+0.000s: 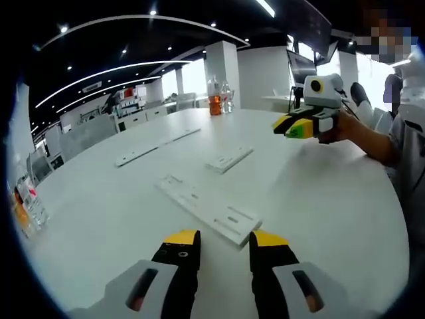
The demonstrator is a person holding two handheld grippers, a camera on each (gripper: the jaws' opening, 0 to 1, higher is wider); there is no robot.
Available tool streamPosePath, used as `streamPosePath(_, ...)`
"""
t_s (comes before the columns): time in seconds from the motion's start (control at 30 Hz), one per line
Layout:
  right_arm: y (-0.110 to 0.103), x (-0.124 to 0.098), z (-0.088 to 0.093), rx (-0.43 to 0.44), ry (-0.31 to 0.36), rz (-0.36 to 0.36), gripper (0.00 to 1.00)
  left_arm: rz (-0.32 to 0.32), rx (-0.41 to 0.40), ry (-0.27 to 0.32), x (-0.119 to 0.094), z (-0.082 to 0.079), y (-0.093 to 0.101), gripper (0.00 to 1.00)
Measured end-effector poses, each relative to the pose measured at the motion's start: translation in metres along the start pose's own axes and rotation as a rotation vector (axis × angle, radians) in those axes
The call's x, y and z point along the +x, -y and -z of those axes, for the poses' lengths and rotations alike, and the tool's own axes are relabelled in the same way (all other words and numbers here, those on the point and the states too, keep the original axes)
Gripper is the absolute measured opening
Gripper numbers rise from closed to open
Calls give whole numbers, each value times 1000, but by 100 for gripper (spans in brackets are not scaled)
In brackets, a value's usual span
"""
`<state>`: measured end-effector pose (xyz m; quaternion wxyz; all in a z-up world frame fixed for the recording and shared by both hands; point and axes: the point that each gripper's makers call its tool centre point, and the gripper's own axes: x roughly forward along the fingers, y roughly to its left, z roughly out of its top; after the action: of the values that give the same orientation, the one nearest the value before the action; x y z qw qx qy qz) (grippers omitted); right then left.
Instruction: Locate the socket holder cover, grip the socket holder cover, clip it into the socket holder slot.
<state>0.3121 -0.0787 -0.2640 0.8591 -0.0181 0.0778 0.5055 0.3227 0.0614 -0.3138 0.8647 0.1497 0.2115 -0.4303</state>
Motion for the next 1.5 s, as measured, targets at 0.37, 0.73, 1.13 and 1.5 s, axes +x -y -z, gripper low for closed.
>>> streamPosePath(0.37, -1, 0, 1, -4, -2, 5, 13, -3, -7, 7, 3, -1, -3, 29)
streamPosePath(0.73, 1, 0, 1, -6, -5, 6, 13, -5, -1, 4, 8, -4, -7, 29)
streamPosePath(1.13, 3, 0, 3, -8, -12, 13, 12, -4, -3, 0, 11, -6, -12, 30)
streamPosePath(1.5, 5, -1, 4, -12, -18, 16, 12, -1, 12, -1, 16, -9, -16, 30)
